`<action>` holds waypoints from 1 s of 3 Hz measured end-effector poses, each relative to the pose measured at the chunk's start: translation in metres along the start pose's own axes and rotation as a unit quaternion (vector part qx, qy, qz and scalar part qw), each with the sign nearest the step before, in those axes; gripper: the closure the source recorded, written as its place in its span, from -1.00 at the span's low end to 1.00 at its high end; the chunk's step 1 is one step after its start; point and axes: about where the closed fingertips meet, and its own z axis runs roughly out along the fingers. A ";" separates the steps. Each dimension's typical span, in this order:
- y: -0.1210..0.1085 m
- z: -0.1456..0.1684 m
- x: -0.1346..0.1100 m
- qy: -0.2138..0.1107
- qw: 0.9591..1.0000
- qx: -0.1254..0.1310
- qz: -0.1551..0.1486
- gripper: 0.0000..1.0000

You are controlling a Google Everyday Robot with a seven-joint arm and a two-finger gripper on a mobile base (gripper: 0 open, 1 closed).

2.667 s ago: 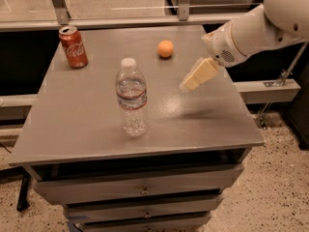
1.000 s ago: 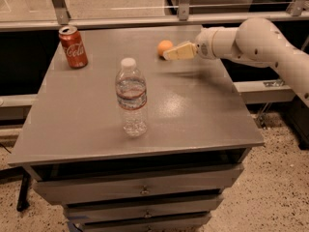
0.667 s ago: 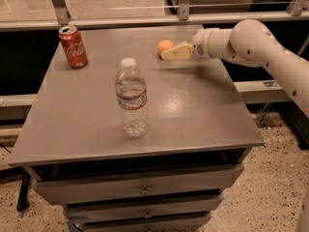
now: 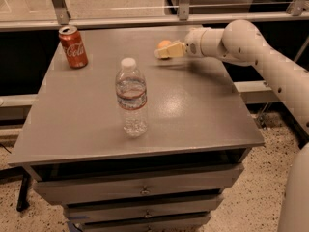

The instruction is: Move orange near water bottle

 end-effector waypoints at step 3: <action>0.029 0.020 0.010 0.002 0.999 -0.043 0.014 0.27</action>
Offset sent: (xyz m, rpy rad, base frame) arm -0.0055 0.0339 -0.0261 0.0355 0.0598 0.0801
